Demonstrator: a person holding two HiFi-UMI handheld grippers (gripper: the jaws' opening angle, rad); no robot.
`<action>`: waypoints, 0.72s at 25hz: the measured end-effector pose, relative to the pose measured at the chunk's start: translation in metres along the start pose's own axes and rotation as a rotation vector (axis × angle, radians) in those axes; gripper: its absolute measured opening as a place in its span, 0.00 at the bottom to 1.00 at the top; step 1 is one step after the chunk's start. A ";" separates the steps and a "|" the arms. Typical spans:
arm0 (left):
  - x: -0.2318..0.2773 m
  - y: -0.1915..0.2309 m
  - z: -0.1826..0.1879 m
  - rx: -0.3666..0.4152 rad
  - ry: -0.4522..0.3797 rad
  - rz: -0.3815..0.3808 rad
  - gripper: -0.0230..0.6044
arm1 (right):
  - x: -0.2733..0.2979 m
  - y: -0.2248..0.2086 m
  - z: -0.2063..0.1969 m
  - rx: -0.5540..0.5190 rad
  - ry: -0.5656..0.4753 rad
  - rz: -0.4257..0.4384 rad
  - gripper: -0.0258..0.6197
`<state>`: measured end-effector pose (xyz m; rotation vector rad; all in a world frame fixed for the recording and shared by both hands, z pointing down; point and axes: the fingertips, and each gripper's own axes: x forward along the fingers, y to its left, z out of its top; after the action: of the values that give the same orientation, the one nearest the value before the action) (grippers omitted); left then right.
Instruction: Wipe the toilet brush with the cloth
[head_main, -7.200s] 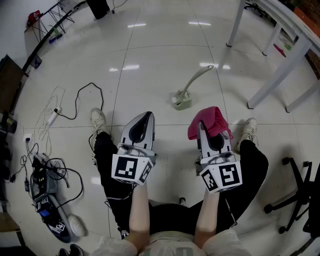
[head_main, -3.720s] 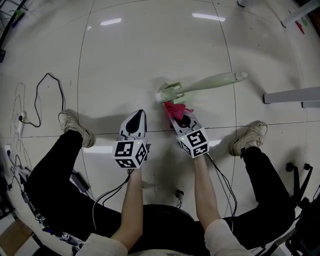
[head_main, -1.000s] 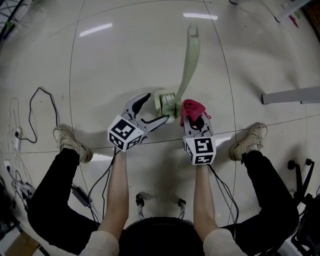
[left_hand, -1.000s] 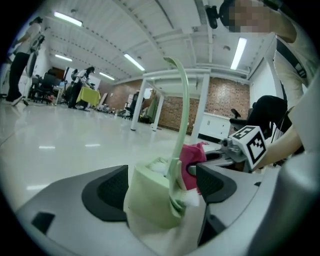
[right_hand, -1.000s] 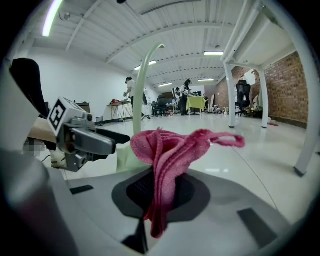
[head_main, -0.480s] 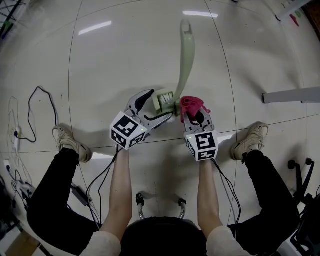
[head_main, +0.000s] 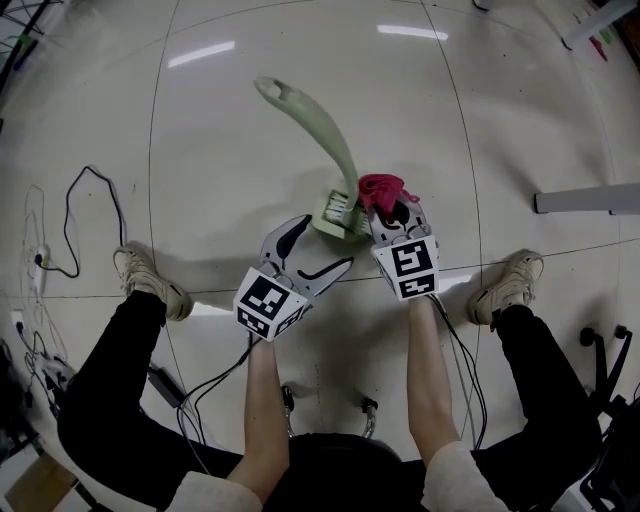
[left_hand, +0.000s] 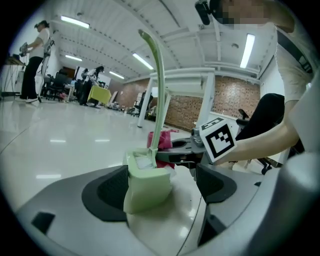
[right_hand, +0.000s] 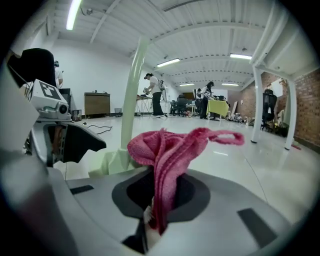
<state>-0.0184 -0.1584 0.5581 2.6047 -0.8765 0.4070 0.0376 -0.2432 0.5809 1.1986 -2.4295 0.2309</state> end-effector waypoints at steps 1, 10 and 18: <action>-0.002 -0.005 -0.002 -0.004 0.005 -0.006 0.67 | 0.003 0.001 0.002 -0.016 0.003 0.012 0.09; 0.002 -0.018 0.019 0.078 -0.027 -0.025 0.67 | 0.004 -0.021 0.019 -0.036 -0.035 -0.065 0.09; 0.017 -0.020 0.013 0.043 -0.017 -0.075 0.67 | -0.025 -0.067 -0.028 0.368 -0.096 -0.220 0.09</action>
<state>0.0091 -0.1577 0.5474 2.6745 -0.7807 0.3875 0.1124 -0.2569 0.5929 1.6563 -2.3754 0.5856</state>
